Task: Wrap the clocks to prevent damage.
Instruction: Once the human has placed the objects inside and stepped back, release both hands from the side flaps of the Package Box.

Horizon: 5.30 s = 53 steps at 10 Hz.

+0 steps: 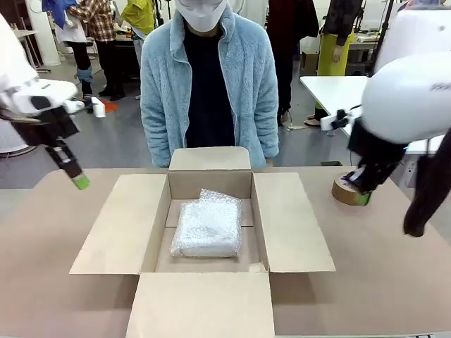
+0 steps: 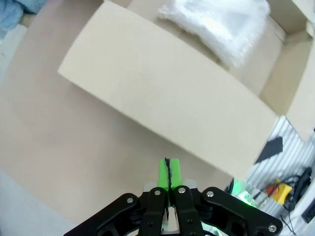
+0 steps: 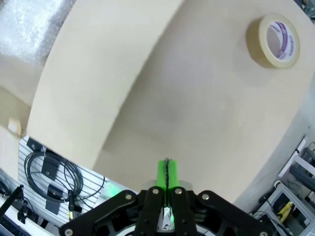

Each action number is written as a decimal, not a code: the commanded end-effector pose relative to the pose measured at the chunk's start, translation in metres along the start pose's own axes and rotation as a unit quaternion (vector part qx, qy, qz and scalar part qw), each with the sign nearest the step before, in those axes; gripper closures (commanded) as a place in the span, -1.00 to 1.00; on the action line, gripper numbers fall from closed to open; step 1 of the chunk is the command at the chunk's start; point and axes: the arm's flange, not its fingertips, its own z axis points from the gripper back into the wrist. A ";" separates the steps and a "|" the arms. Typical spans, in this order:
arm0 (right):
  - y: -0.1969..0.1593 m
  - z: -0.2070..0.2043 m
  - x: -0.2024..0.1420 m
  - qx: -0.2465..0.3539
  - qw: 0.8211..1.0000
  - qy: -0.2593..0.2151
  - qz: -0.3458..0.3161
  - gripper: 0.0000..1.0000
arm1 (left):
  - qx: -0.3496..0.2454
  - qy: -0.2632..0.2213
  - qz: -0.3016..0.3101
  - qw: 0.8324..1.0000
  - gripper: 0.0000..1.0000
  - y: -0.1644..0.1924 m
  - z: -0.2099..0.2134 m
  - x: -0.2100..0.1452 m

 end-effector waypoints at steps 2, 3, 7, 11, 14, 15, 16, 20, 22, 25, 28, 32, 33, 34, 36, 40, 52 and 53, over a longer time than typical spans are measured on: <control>0.000 0.000 0.000 0.000 1.000 0.000 0.000 0.98 | 0.000 0.000 0.000 1.000 0.99 0.000 0.000 0.000; 0.000 0.000 0.000 0.000 1.000 0.000 0.000 0.98 | 0.000 0.000 0.000 1.000 0.99 0.000 0.000 0.000; -0.049 0.001 -0.012 0.170 0.969 -0.116 0.140 0.98 | -0.103 -0.045 -0.052 0.992 0.99 0.019 0.007 -0.024; -0.122 -0.062 -0.047 0.285 0.911 -0.259 0.150 0.98 | -0.173 -0.163 -0.158 0.958 0.99 0.067 0.005 -0.090; -0.135 -0.078 -0.062 0.304 0.904 -0.268 0.133 0.98 | -0.111 -0.208 -0.260 0.936 0.99 0.065 0.017 -0.117; -0.130 -0.076 -0.056 0.269 0.936 -0.226 0.028 0.98 | -0.151 -0.180 -0.204 0.951 0.99 0.065 0.011 -0.108; -0.132 -0.080 -0.068 0.302 0.901 -0.277 0.141 0.98 | -0.151 -0.180 -0.204 0.951 0.99 0.065 0.011 -0.108; -0.131 -0.083 -0.068 0.297 0.889 -0.279 0.207 0.98 | -0.092 -0.153 -0.310 0.934 0.99 0.071 0.007 -0.113; -0.146 -0.097 -0.075 0.288 0.856 -0.325 0.282 0.98 | -0.033 -0.158 -0.367 0.916 0.99 0.089 -0.004 -0.129; -0.178 -0.130 -0.095 0.314 0.789 -0.420 0.321 0.98 | 0.000 -0.222 -0.421 0.879 0.99 0.113 -0.013 -0.159; -0.194 -0.147 -0.109 0.342 0.759 -0.461 0.306 0.98 | -0.014 -0.331 -0.399 0.855 0.99 0.139 -0.015 -0.188; -0.194 -0.147 -0.112 0.336 0.751 -0.475 0.313 0.98 | -0.030 -0.375 -0.366 0.852 0.99 0.145 -0.021 -0.196; -0.192 -0.147 -0.110 0.335 0.752 -0.476 0.311 0.98 | -0.036 -0.379 -0.366 0.849 0.99 0.145 -0.021 -0.194; -0.189 -0.146 -0.108 0.332 0.756 -0.470 0.311 0.98 | -0.040 -0.386 -0.365 0.846 0.99 0.146 -0.021 -0.197; -0.193 -0.147 -0.111 0.343 0.759 -0.458 0.312 0.98 | -0.048 -0.397 -0.360 0.843 0.99 0.147 -0.020 -0.197; -0.193 -0.147 -0.111 0.343 0.759 -0.458 0.312 0.98 | -0.057 -0.385 -0.353 0.851 0.99 0.141 -0.020 -0.196; -0.193 -0.147 -0.111 0.343 0.759 -0.458 0.312 0.98 | -0.081 -0.397 -0.358 0.841 0.99 0.134 -0.021 -0.192; -0.193 -0.147 -0.111 0.343 0.759 -0.458 0.312 0.98 | -0.081 -0.397 -0.358 0.841 0.99 0.134 -0.021 -0.192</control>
